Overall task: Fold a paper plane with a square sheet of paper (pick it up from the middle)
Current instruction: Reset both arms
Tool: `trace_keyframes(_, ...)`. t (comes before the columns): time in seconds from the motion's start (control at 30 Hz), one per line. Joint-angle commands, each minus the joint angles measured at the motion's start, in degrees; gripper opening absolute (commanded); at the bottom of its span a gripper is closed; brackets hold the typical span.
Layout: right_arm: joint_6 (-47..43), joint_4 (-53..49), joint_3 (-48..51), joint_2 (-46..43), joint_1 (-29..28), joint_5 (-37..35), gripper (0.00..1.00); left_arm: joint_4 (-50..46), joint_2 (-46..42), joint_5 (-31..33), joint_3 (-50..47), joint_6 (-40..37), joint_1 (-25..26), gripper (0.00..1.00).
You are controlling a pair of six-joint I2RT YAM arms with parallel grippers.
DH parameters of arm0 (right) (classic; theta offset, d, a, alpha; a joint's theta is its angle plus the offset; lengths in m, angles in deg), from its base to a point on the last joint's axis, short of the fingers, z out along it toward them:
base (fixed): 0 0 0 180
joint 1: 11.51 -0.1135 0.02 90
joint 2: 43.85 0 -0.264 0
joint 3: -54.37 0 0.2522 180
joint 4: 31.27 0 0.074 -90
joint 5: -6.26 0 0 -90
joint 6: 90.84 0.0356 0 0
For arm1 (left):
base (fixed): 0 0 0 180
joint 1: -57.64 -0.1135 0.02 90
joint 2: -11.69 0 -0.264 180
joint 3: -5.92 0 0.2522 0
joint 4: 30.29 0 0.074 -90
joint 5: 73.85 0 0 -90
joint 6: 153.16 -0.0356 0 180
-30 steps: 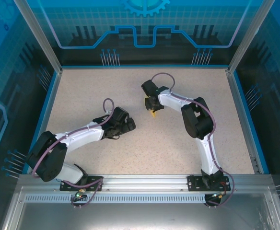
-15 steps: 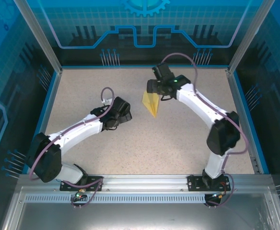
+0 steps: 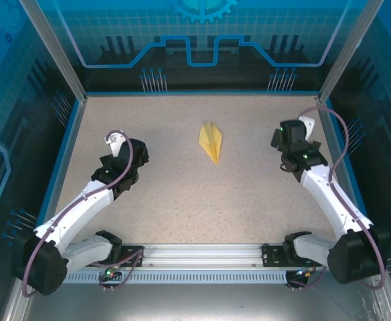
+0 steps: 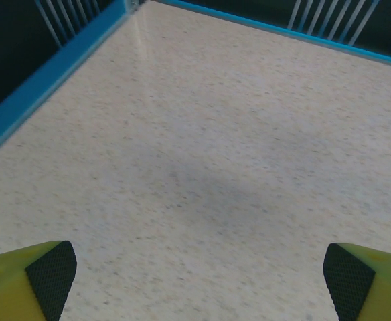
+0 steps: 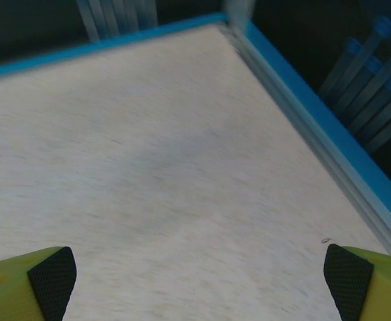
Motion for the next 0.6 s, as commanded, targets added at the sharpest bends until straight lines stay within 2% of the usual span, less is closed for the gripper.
trace_keyframes(0.0,-3.6,13.6,9.8,-2.8,2.3,-2.3,0.99,13.8,-1.8,3.3,-6.5,-12.0,-2.3,0.99)
trace_keyframes(0.07,-6.5,23.1,16.1,-2.5,2.6,-3.0,0.99,18.6,-1.8,2.1,-9.9,-13.3,-4.5,0.99)
trace_keyframes(0.2,-10.8,29.8,19.3,2.5,3.3,-1.7,0.99,26.3,-0.2,-6.5,-15.1,-14.6,-10.0,0.99)
trace_keyframes(0.33,-14.8,42.1,22.6,7.4,3.2,3.5,0.99,37.7,3.5,-13.9,-19.4,-19.1,-13.3,0.99)
trace_keyframes(0.57,-20.8,53.6,23.4,12.7,3.9,11.7,0.99,54.6,11.0,-25.7,-22.6,-24.7,-16.0,0.99)
